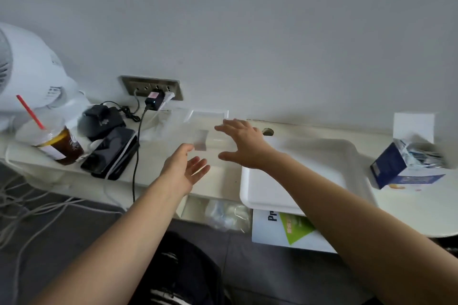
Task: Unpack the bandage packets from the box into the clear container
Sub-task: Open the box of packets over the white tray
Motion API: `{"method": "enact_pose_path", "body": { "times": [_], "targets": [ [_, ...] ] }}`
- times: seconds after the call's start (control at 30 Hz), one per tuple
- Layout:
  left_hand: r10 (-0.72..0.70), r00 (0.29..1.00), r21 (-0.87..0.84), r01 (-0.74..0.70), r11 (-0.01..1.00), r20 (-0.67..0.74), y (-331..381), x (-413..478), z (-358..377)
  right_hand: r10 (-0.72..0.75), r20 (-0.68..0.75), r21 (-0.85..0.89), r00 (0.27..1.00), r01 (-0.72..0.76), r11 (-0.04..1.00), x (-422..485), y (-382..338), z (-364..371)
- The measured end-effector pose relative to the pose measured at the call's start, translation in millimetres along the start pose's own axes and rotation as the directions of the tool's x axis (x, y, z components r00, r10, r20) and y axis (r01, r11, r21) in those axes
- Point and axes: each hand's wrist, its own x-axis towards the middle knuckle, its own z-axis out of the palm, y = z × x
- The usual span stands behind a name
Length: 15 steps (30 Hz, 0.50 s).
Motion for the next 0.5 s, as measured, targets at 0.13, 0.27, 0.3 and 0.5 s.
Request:
{"method": "enact_pose_path", "body": {
  "times": [0.13,0.27,0.3,0.5],
  "targets": [
    [-0.115,0.988,-0.097,0.125,0.987,0.104,7.5,11.9,-2.0,0.0,-0.11,-0.116,0.994,-0.013,0.993,8.3,-4.2,7.6],
    [-0.102,0.99,0.049,0.098,0.994,0.094,7.3,23.1,-5.2,0.019,-0.137,-0.141,0.99,-0.038,0.989,14.5,-6.2,14.1],
    [-0.079,0.993,0.101,0.07,0.992,0.086,7.5,24.3,-5.8,0.027,-0.145,-0.146,0.989,-0.049,0.988,15.5,-6.4,16.0],
    [0.267,0.959,0.177,-0.28,0.943,0.094,20.8,15.3,-5.4,0.033,-0.231,-0.048,0.972,-0.045,0.998,19.4,1.3,17.9]
  ]
}}
